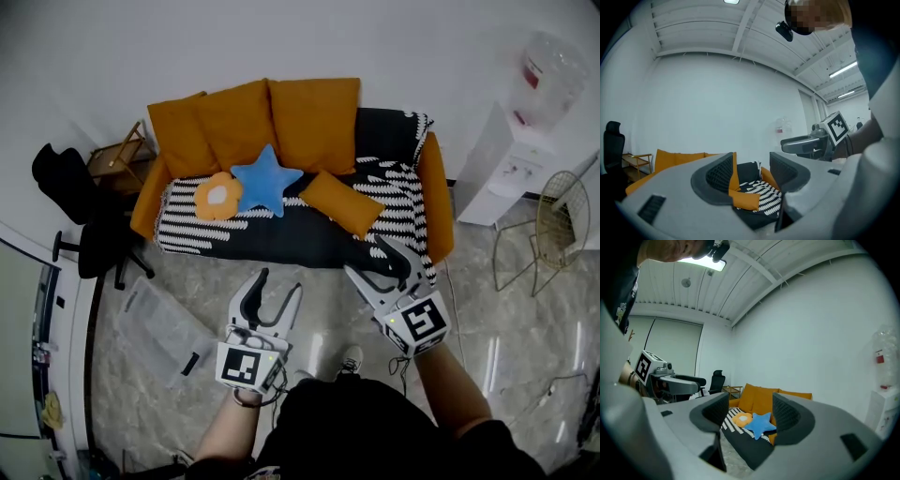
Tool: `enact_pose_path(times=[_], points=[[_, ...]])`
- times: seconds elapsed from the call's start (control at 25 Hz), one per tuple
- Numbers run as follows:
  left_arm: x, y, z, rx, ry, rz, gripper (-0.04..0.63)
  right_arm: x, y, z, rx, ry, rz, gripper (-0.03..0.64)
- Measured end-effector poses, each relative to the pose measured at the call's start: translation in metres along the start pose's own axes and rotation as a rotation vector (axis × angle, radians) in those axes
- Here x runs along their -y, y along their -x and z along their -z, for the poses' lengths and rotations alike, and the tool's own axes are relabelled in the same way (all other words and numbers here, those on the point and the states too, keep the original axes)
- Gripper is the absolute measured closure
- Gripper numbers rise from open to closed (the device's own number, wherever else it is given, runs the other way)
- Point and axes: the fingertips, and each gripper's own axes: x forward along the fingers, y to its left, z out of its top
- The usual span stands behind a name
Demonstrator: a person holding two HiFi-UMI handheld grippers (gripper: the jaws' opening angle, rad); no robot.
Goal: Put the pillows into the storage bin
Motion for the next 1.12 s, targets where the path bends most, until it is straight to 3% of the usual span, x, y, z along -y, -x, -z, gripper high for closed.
enact_pose_path(times=[0.24, 0.4, 0.68, 1.12], points=[[-0.001, -0.018, -0.002, -0.024, -0.004, 0.005, 0.364, 0.018, -0.005, 0.002, 0.005, -0.011, 0.01, 0.31], [-0.003, -0.023, 0.006, -0.083, -0.001, 0.012, 0.364, 0.027, -0.005, 0.007, -0.001, -0.028, 0.03, 0.302], [-0.019, -0.041, 0.005, -0.015, 0.008, 0.046, 0.364, 0.035, -0.02, 0.014, -0.029, -0.021, 0.056, 0.29], [-0.116, -0.072, 0.023, -0.006, 0.054, 0.114, 0.364, 0.028, -0.115, 0.019, -0.094, 0.004, 0.109, 0.275]])
